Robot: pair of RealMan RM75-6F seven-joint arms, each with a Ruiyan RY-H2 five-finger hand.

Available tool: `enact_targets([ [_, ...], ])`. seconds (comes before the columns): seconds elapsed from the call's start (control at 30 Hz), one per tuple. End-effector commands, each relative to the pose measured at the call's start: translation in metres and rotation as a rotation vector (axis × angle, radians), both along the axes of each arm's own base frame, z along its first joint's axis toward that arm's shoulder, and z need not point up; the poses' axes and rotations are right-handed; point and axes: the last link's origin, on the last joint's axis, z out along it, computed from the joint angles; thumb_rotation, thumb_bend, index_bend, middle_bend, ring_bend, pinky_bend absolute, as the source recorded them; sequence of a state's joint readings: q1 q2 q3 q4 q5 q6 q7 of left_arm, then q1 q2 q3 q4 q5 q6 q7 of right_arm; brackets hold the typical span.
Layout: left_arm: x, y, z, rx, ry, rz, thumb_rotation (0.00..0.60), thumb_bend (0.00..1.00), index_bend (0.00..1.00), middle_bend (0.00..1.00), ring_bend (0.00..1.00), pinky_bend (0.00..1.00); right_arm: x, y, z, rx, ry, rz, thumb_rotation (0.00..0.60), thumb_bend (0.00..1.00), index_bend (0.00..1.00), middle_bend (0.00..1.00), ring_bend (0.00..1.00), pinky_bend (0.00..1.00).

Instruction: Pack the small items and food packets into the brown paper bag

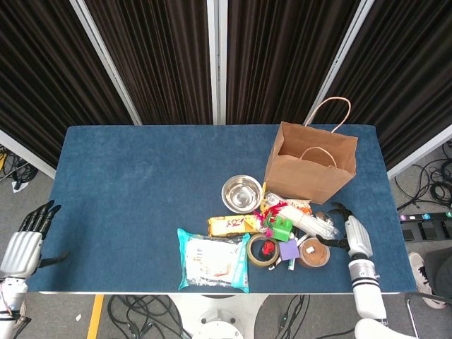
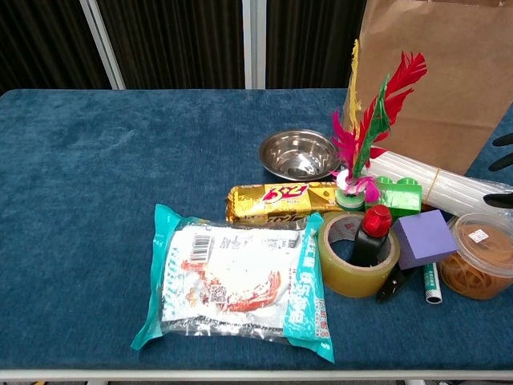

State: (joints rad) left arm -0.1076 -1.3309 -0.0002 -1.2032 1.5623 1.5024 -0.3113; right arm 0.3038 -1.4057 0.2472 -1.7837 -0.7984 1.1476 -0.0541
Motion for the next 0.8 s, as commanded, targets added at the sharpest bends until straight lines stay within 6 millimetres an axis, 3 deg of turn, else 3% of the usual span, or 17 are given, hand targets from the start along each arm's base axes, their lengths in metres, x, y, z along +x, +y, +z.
enact_targets([
  [0.03, 0.0, 0.001, 0.001, 0.005, 0.0, -0.004, 0.6, 0.09, 0.08, 0.06, 0.0, 0.12, 0.002, -0.003, -0.004, 0.016, -0.014, -0.003, 0.6, 0.07, 0.16, 0.25, 0.09, 0.16],
  [0.57, -0.004, 0.0, 0.0, 0.005, -0.001, 0.008, 0.6, 0.09, 0.08, 0.06, 0.0, 0.12, 0.009, -0.013, -0.019, 0.054, -0.006, 0.007, 0.6, 0.1, 0.19, 0.35, 0.21, 0.28],
  [0.8, -0.01, -0.008, 0.003, -0.001, -0.005, 0.008, 0.6, 0.09, 0.08, 0.06, 0.0, 0.12, 0.011, -0.015, -0.019, 0.053, 0.011, 0.011, 0.6, 0.18, 0.25, 0.41, 0.29, 0.35],
])
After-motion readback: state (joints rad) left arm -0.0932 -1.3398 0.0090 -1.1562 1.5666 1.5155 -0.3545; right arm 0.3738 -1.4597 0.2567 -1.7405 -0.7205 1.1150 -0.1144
